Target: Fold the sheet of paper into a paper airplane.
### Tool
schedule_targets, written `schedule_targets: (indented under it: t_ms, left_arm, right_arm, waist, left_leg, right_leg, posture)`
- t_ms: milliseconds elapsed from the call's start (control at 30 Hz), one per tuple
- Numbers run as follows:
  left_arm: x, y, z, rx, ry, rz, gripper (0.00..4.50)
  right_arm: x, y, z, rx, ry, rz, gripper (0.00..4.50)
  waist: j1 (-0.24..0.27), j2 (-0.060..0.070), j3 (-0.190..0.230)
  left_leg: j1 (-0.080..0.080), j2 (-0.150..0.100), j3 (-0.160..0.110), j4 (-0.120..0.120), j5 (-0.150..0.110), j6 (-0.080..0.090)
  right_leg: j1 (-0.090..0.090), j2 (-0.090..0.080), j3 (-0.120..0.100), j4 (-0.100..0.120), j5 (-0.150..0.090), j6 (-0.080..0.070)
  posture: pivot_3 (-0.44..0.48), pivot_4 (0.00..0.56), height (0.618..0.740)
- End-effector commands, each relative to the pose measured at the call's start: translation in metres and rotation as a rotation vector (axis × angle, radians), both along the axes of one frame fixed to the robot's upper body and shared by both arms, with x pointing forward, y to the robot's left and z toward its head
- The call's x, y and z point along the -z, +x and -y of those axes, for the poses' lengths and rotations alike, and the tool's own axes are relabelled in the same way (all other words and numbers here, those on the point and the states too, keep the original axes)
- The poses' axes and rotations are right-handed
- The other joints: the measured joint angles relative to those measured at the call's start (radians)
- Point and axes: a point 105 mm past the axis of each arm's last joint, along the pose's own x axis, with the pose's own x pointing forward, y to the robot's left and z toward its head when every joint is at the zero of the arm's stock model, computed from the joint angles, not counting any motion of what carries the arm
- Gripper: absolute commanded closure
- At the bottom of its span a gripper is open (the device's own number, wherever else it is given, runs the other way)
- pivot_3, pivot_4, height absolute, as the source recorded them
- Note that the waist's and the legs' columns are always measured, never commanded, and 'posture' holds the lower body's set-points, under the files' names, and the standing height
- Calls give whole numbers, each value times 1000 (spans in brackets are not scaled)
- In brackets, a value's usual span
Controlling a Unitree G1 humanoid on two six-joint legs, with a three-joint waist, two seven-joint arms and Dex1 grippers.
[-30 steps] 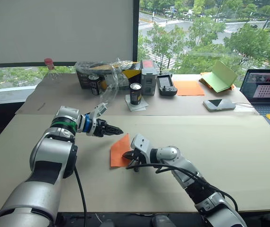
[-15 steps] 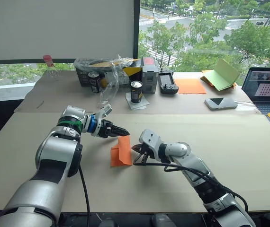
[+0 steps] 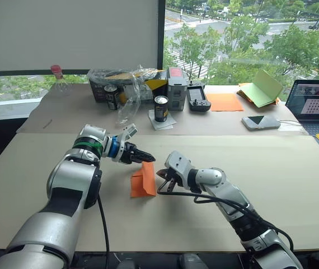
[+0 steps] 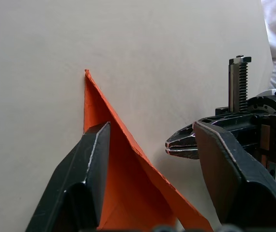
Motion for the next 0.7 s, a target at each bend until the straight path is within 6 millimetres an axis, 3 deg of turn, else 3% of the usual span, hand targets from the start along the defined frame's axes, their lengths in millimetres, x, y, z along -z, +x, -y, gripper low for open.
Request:
schedule_targets:
  t_ms: [33,200,433,700]
  left_arm:
    - [-6,1,4,9,9,8,2896]
    - [1,2,2,-17,39,-4,4493]
    - [0,-4,0,-12,-11,-49,4493]
    - [-26,9,-11,-251,-212,-107,4493]
  right_arm:
    - [-12,-2,-3,-10,24,35,4500]
    - [-15,-1,0,-6,20,41,4500]
    - [-26,-2,18,32,14,63,4500]
    - [-34,-8,59,145,0,69,4500]
  waist:
    - [0,0,0]
    - [0,0,0]
    - [1,0,0]
    - [0,0,0]
  left_leg:
    - [0,0,0,0,0,0]
    - [0,0,0,1,0,0]
    - [0,0,0,1,0,0]
    - [1,0,0,2,0,0]
  right_leg:
    - [0,0,0,0,0,0]
    - [0,0,0,1,0,0]
    - [0,0,0,2,0,0]
    - [0,0,0,5,-1,1]
  posture:
    - [0,150,732]
    - [0,150,732]
    - [0,150,732]
    - [0,150,732]
